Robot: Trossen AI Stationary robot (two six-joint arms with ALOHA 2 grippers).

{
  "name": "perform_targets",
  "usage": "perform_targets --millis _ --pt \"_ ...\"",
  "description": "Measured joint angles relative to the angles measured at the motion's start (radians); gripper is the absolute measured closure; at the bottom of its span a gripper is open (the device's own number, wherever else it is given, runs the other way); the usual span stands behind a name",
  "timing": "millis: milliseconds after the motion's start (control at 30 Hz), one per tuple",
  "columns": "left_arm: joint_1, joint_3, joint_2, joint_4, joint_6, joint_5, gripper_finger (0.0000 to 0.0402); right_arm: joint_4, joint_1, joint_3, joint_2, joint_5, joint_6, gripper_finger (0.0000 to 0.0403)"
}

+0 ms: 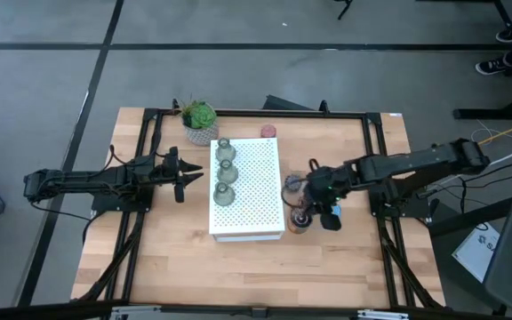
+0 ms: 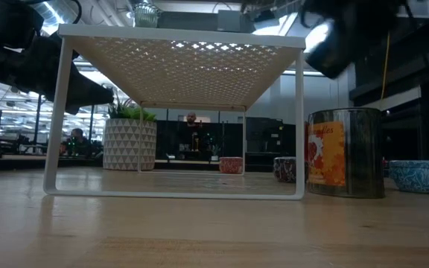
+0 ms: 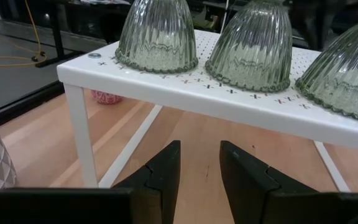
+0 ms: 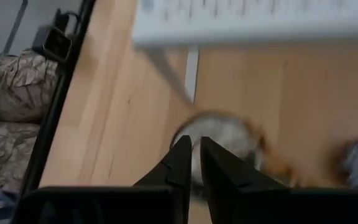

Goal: Pick & Place candle stick holders
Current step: Put the top orange scented candle on the shelf

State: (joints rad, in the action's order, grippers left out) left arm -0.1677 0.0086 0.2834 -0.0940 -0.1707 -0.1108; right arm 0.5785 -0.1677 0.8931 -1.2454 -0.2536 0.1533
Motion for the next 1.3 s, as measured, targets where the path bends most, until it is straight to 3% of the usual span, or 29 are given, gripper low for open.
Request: perform_targets --millis 100,267,467,567,733,1100,1300 --pt "0.0 0.0 0.004 -0.002 0.0 0.0 0.0294 -0.025 -0.02 -0.094 0.047 0.042 0.081 0.0364" --pt "0.0 0.0 0.007 0.0 0.0 0.0 0.0294 -0.024 -0.036 -0.215 0.092 0.243 0.215 0.0364" --pt "0.0 0.0 0.007 0.0 0.0 0.0 0.0294 -0.047 -0.035 -0.259 0.093 0.501 0.284 0.0364" --pt "0.0 0.0 0.007 0.0 0.0 0.0 0.0294 -0.056 -0.035 -0.261 0.092 0.547 0.284 0.0364" --pt "0.0 0.0 0.007 0.0 0.0 0.0 0.0294 -0.108 -0.034 -0.262 0.09 0.508 0.285 0.0364" --pt "0.0 0.0 0.007 0.0 0.0 0.0 0.0294 -0.122 -0.035 -0.217 0.09 0.164 0.277 0.0364" --pt "0.0 0.0 0.007 0.0 0.0 0.0 0.0294 -0.114 -0.036 -0.199 0.09 0.144 0.25 0.0365"
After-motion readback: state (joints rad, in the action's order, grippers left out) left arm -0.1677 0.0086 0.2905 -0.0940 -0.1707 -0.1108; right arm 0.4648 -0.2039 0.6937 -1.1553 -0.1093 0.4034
